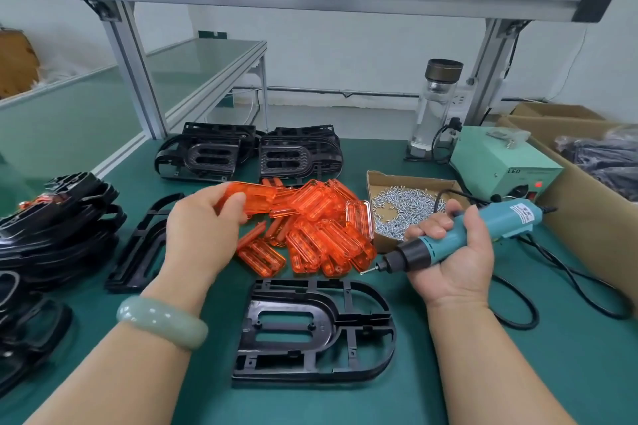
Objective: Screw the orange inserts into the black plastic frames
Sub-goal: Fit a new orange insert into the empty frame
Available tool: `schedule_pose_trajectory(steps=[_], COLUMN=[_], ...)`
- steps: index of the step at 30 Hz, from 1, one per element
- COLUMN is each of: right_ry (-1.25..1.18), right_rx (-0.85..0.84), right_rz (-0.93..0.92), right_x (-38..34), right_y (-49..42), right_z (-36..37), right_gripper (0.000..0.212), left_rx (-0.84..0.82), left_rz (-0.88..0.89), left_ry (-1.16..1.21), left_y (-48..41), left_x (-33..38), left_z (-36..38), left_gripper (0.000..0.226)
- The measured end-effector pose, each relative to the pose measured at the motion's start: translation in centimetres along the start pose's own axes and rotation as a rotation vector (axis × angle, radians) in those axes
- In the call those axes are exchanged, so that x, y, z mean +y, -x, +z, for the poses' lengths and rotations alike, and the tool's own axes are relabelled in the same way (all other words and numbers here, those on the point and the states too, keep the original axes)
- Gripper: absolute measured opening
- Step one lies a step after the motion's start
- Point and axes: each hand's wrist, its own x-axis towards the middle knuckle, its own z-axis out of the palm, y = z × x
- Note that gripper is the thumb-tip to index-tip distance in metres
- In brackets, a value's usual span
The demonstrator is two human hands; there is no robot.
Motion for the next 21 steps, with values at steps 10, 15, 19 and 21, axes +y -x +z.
schedule_pose_trajectory(steps=[10, 15, 19, 21], right_ry=[0.000, -0.006, -0.006, -0.007], right_rx=[-0.007, 0.005, 0.019, 0.021], right_rz=[0.008, 0.018, 0.022, 0.022], right_x=[0.0, -0.1, -0.1, -0.1], right_y=[0.0, 0.0, 0.0, 0.1], right_z=[0.0, -0.1, -0.1, 0.0], right_gripper=[0.015, 0.015, 0.015, 0.015], left_rx=[-0.367, -0.414, -0.446, -0.473], left_rz=[-0.421, -0.450, -0.428, -0.413], left_ry=[0.786, 0.850, 0.847, 0.842], left_y=[4.7, 5.7, 6.4, 6.7], left_x=[3.3, 4.2, 4.1, 4.0], left_z=[-0.4, -0.4, -0.6, -0.6], left_gripper=[0.025, 0.030, 0.045, 0.050])
